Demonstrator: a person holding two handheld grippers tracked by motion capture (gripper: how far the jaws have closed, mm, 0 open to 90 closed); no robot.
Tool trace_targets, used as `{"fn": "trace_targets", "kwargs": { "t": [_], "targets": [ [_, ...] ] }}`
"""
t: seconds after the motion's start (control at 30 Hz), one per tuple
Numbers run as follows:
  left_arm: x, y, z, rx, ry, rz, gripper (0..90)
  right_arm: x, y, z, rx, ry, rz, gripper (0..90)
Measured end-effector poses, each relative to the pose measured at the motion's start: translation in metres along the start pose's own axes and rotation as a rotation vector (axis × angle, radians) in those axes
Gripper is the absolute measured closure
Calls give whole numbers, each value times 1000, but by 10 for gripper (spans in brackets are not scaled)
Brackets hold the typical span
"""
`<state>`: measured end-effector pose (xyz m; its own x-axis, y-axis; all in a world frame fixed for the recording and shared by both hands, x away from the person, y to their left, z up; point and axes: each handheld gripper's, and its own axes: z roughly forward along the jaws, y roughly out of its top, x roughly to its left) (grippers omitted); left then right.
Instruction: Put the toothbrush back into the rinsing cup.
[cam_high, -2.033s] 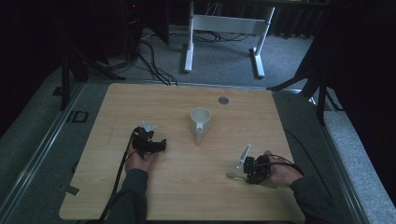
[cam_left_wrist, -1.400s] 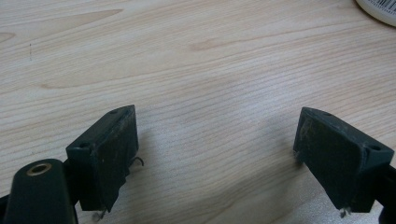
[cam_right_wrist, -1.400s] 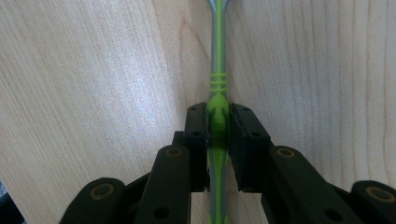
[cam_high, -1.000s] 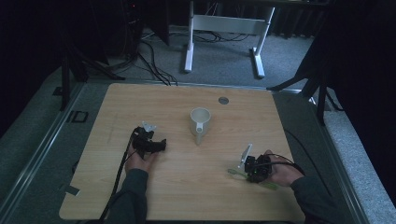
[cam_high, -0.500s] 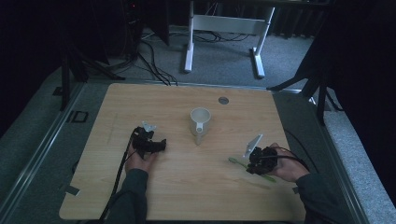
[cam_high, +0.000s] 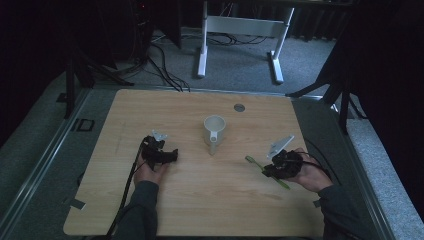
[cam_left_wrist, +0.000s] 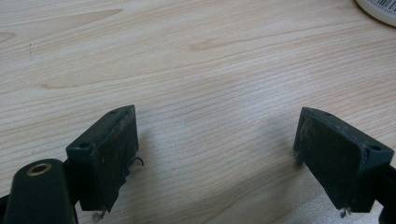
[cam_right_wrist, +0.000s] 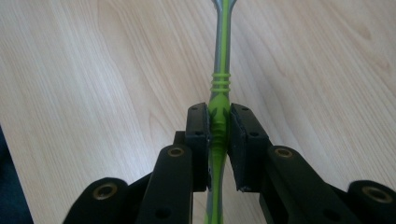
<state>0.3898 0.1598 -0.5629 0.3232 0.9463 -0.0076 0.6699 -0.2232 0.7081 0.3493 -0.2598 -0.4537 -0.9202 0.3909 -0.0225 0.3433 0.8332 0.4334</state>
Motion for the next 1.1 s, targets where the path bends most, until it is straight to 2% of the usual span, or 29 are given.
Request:
{"fn": "trace_targets", "kwargs": {
  "t": [0.43, 1.1],
  "targets": [
    [0, 0, 0, 0, 0, 0, 144, -8, 2, -8, -145, 21, 59, 786],
    [0, 0, 0, 0, 0, 0, 144, -6, 19, -12, -262, 23, 73, 786]
  ]
}}
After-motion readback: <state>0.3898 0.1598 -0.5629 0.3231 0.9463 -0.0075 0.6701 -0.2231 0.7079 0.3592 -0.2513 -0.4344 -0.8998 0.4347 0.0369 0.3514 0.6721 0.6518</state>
